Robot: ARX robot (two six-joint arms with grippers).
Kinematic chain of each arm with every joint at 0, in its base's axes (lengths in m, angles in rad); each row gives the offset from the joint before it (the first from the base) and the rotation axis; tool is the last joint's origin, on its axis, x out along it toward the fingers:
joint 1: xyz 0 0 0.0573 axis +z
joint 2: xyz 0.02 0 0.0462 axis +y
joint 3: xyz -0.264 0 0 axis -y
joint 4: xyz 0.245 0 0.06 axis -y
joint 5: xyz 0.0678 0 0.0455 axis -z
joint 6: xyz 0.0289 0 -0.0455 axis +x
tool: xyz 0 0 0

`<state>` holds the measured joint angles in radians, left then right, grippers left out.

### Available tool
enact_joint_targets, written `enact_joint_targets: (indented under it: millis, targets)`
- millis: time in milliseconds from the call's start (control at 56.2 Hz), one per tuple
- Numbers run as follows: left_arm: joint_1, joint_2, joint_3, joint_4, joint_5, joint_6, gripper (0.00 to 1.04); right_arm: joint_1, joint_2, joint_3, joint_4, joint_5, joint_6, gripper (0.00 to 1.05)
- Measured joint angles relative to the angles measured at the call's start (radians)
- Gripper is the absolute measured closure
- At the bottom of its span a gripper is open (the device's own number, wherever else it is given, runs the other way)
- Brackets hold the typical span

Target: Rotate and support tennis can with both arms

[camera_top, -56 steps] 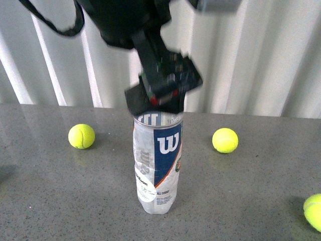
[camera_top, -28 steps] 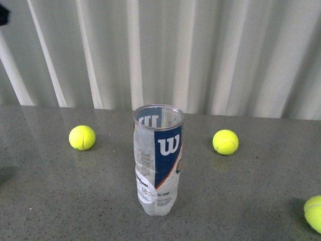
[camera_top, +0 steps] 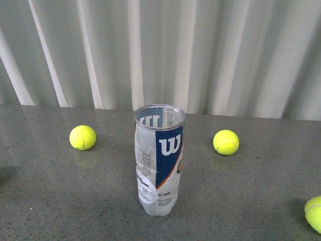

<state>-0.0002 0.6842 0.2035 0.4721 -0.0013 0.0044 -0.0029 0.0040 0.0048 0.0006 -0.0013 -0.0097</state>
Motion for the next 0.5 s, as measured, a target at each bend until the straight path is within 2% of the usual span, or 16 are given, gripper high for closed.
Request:
enact_joint_targets:
  millis: [498]
  targets:
    - [0.000,-0.232,-0.138,-0.087,0.001,-0.003,1.01,0.000,0.000,0.000,0.000,0.001,0.000,0.07]
